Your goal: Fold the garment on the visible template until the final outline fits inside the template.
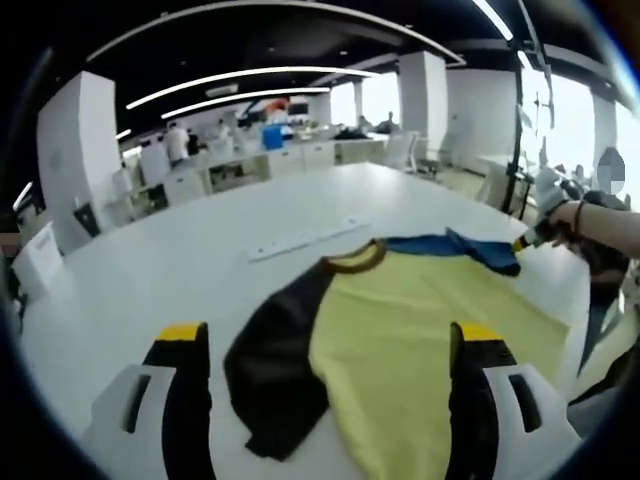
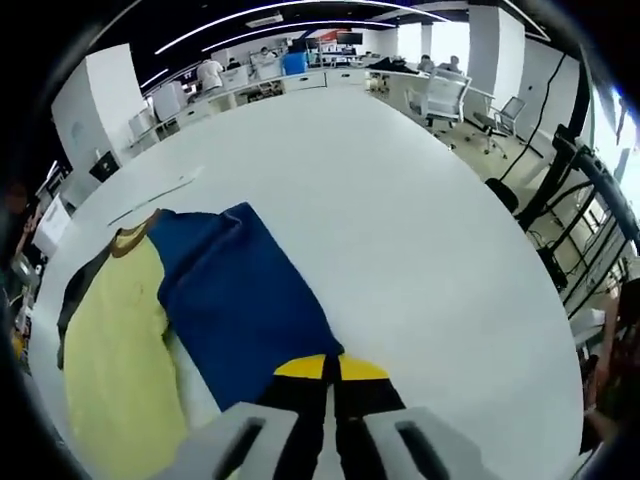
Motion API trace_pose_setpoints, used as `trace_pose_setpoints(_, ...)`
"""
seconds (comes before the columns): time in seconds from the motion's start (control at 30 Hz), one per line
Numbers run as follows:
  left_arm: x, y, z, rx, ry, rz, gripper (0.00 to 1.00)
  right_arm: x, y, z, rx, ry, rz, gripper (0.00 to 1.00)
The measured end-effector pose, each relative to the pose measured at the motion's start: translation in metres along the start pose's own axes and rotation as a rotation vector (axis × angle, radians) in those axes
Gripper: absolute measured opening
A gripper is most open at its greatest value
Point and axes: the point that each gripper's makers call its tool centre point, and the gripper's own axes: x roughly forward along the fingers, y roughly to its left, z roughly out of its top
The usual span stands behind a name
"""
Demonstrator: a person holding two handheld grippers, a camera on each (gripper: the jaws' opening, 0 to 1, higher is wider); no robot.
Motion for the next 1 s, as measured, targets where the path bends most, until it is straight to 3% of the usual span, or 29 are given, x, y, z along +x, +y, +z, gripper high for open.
trace_pose_setpoints(0.67,-0.013,-0.009,-0.005,-0.01,0.015,-0.01,0.99,0.014,-0.058,0.018,-0.128,0.026,-0.073,0.0)
trace_pose_setpoints(1.0,-0.015,-0.007,-0.002,-0.009,0.013,-0.004,0.99,0.028,-0.069,0.032,-0.189,0.019,-0.103,0.0)
